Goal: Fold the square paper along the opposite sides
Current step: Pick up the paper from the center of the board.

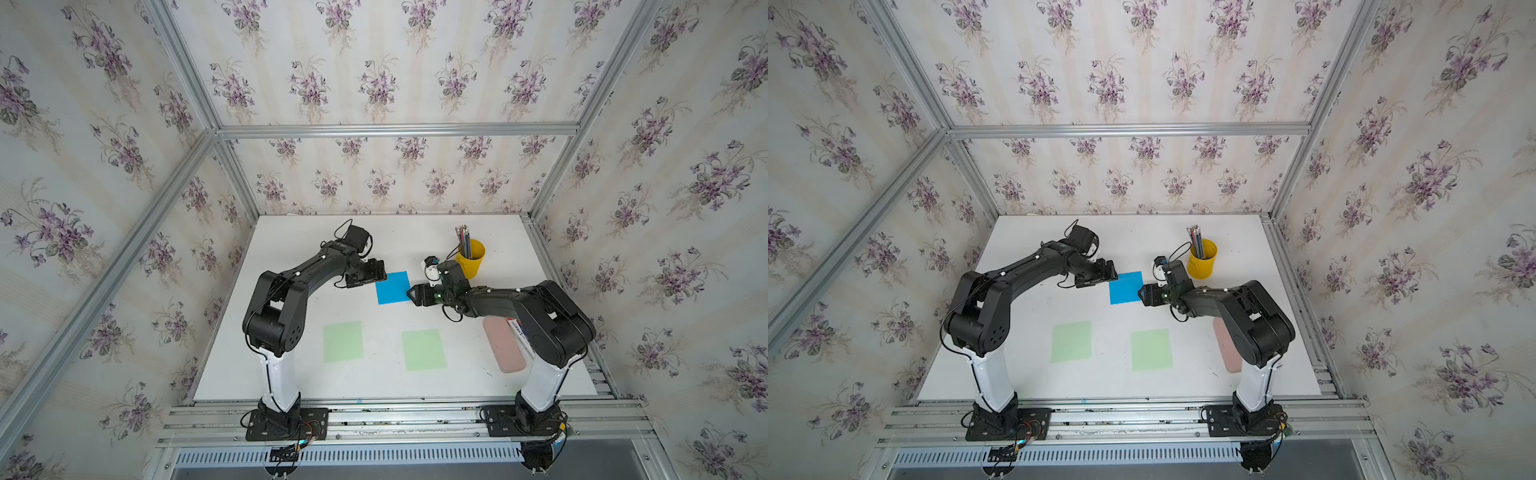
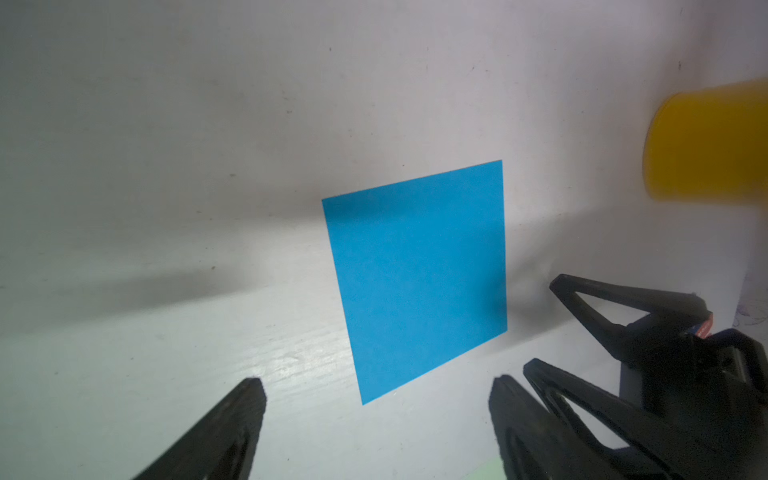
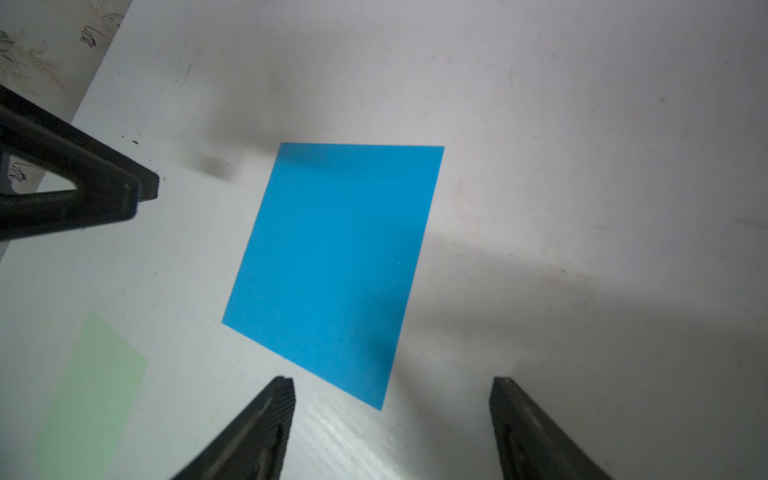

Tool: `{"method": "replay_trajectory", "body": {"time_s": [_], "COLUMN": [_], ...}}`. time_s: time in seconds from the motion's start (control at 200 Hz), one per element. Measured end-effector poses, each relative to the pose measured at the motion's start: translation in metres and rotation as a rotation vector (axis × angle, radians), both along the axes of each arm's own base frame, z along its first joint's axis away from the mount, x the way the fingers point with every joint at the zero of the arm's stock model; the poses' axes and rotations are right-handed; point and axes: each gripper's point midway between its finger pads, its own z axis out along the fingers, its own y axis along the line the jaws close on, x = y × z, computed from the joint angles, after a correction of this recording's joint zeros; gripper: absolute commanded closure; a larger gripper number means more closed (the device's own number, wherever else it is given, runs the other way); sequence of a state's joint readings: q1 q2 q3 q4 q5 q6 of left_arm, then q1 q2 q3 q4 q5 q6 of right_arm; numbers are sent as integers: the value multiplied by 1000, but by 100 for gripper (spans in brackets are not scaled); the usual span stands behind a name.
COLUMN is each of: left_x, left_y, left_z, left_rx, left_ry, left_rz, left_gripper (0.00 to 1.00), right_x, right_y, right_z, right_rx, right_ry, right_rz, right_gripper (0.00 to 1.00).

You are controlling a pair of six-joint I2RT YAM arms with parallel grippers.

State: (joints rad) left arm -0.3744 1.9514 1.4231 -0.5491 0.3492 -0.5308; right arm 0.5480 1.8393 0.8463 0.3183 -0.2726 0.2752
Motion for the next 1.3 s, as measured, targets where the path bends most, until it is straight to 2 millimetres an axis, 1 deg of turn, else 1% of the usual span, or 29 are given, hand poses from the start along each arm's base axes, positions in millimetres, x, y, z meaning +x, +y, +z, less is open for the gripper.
{"method": "replay_trajectory", "body": {"time_s": [0.085,0.28,0.405,0.505,0.754,0.879,0.924,0.934,0.949,1.079,1.214,1.299], "left_x": [2,3,7,12,18,18,18,18,18,18,19,16], "left_y": [-3,-7,-11,-15,-18,-17,-17,-16,-16,-12,-9,-7], "left_z": [-10,-35,-38,-39,-41,-43,-44,-44,-44,-46,-46,-46], "left_rx": [-2,16,0,-14,-28,-28,-25,-23,-22,-1,16,26], "left_ry": [23,80,84,81,60,56,52,51,52,47,44,53], "left_rz": [-2,-4,1,3,3,4,6,6,7,14,19,20], "left_gripper": [14,14,15,18,33,42,44,47,49,59,66,68], "right_x": [-4,-2,-6,-8,-10,-9,-9,-9,-9,-9,-10,-11], "right_y": [15,33,48,57,74,78,78,78,78,78,76,71], "right_z": [-2,-3,-3,-3,-2,-2,-2,-2,-2,-1,0,3], "right_rx": [16,52,80,100,137,147,147,147,147,148,138,124], "right_ry": [-25,-69,-89,-97,-100,-103,-103,-103,-103,-104,-96,-79], "right_rz": [48,90,131,152,195,204,204,204,204,204,199,187], "right_gripper": [23,26,28,28,28,28,28,28,28,25,21,20]}}
